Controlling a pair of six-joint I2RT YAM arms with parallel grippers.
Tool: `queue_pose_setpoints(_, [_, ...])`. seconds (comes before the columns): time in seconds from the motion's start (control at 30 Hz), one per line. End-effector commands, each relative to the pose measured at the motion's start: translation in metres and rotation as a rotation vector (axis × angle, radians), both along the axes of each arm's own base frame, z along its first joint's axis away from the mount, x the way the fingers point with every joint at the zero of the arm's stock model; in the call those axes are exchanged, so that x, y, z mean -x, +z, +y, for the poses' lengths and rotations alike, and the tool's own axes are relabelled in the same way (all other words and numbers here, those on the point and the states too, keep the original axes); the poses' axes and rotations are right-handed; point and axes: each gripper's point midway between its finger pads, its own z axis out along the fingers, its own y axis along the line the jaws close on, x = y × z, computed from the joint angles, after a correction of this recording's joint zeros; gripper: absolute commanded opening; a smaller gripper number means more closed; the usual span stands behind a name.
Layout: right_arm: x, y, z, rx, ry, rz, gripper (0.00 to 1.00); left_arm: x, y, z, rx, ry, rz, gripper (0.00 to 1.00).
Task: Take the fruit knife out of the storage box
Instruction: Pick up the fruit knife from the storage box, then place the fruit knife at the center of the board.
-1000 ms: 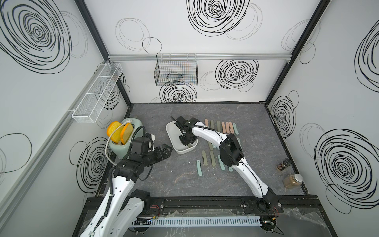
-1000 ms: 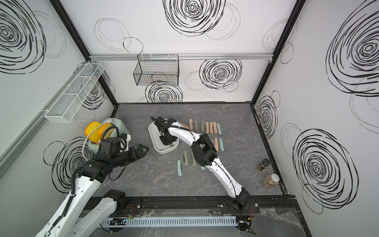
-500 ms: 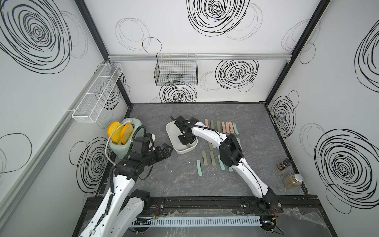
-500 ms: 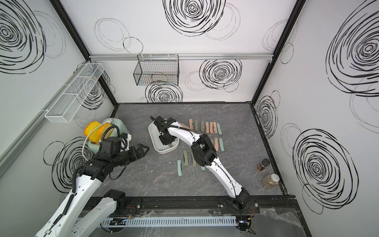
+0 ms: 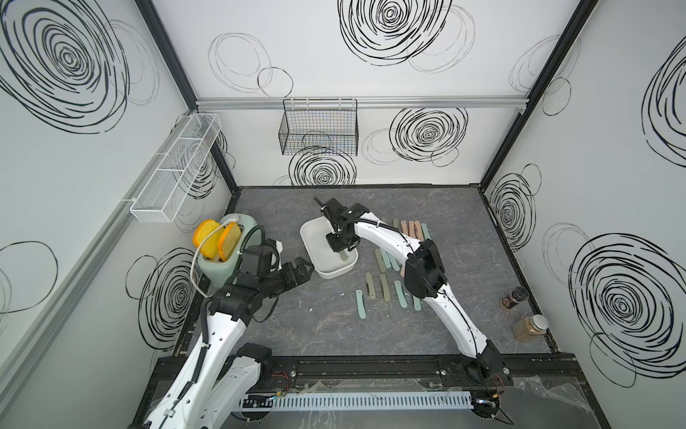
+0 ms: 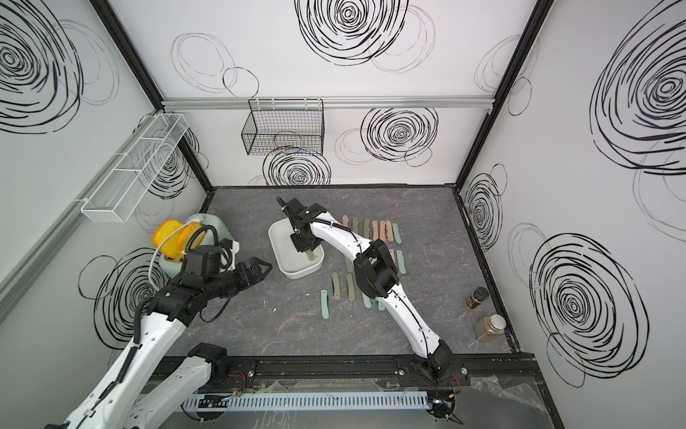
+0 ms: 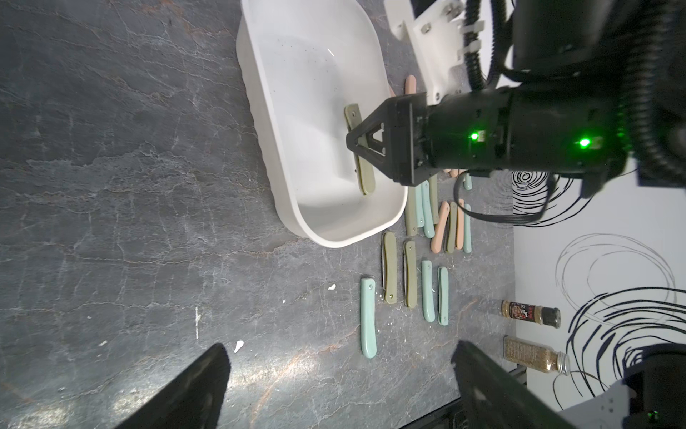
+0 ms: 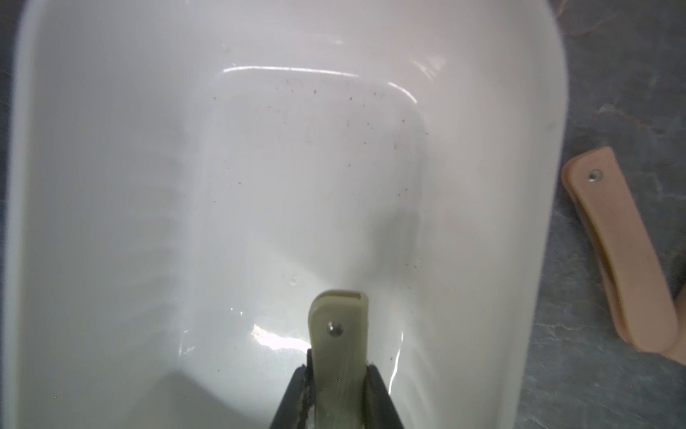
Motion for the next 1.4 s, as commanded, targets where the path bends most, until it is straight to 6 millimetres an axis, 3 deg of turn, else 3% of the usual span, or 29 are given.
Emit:
queue_pose_setpoints(0.0, [-0.006, 0.063, 0.002, -0.112, -0.019, -0.068, 0.19, -0.008, 0.009, -0.006, 0.018, -0.008, -0.045, 0.98])
queue_pose_setpoints(0.33, [-0.008, 0.104, -0.026, -0.138, -0.063, -0.097, 0.18, -0.013, 0.005, -0.021, 0.036, -0.034, -0.042, 0.98])
queue_pose_setpoints(0.57, [-0.006, 0.107, -0.067, -0.141, -0.141, -0.088, 0.18, -0.019, 0.008, -0.041, 0.029, -0.076, -0.053, 0.98])
queue_pose_setpoints(0.8, [0.006, 0.076, -0.098, -0.141, -0.196, -0.034, 0.19, -0.018, 0.001, -0.067, 0.005, -0.139, -0.047, 0.98])
queue_pose_setpoints(1.1, [0.014, 0.007, -0.1, -0.132, -0.213, 0.09, 0.19, -0.013, -0.008, -0.073, -0.025, -0.174, -0.029, 0.98])
queue_pose_setpoints(1.37, [0.005, -0.033, -0.102, -0.085, -0.222, 0.123, 0.19, -0.007, -0.009, -0.069, -0.05, -0.18, -0.023, 0.98])
